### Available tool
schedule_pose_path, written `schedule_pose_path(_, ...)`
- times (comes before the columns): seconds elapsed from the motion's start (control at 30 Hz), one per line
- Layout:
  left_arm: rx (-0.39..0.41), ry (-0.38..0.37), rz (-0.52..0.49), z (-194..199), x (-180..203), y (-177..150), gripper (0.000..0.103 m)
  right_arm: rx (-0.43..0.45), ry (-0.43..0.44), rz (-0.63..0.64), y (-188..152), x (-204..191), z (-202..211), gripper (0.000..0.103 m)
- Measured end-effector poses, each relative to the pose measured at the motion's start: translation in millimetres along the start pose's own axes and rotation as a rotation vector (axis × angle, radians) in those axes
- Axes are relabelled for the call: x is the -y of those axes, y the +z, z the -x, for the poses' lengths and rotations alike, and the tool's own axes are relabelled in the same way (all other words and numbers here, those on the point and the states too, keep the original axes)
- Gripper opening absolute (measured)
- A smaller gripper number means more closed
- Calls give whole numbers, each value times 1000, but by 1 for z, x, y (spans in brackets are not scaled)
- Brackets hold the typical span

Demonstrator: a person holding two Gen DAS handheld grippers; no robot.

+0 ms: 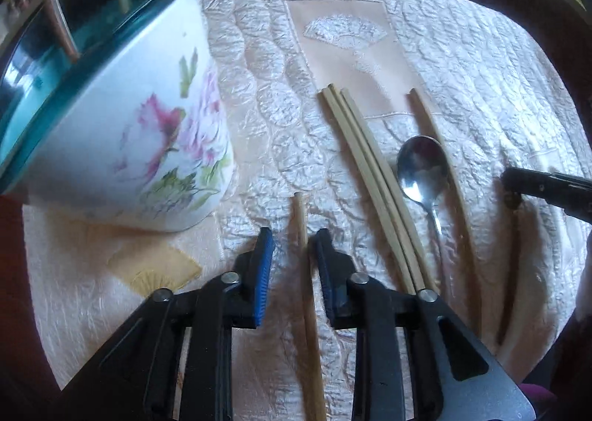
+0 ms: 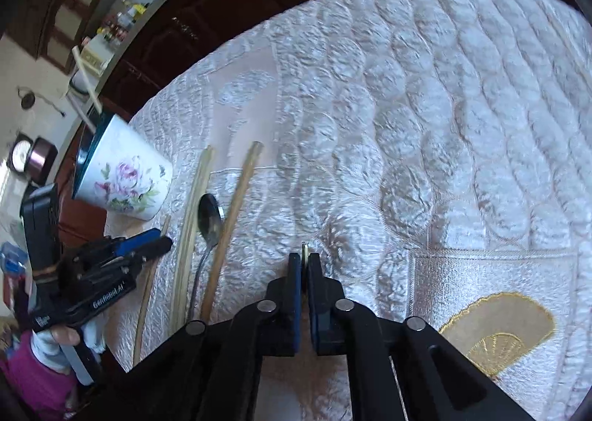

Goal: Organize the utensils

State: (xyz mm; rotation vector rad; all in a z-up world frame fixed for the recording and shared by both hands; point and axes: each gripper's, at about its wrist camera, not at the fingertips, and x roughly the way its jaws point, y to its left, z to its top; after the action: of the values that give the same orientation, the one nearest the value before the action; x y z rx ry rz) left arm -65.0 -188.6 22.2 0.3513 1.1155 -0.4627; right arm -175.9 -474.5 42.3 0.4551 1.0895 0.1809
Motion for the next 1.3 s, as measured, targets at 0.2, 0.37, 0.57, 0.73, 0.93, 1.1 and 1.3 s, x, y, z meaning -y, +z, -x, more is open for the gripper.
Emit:
schedule_pose_path(0.2,67,-130,89,36,-26,-11,4,78,19,51,10,-28,29,2)
schedule_pose_path(0.37,163,-174,134,86,-47,-22,4,131,13,114,21,-51,52,1)
schedule_pose_path(0.57,246,-189,160,127,-61,-30,4,80,-47,123,16,-38,34,37)
schedule_pose_path(0.73,266,-181,167,137,-64,-35,4,-35,-116,113,6,-32,-7,21)
schedule_pose_path(0.93,290,-185,178,155,-65,-39,4,-22,-99,103,4,-29,-8,4)
schedule_pose_path(1.1,348,-208,185,185,-73,-42,4,94,-51,146,12,-47,46,2)
schedule_pose_path(1.3,424,-227,209,224,-89,-38,4,200,-4,218,32,-85,90,2)
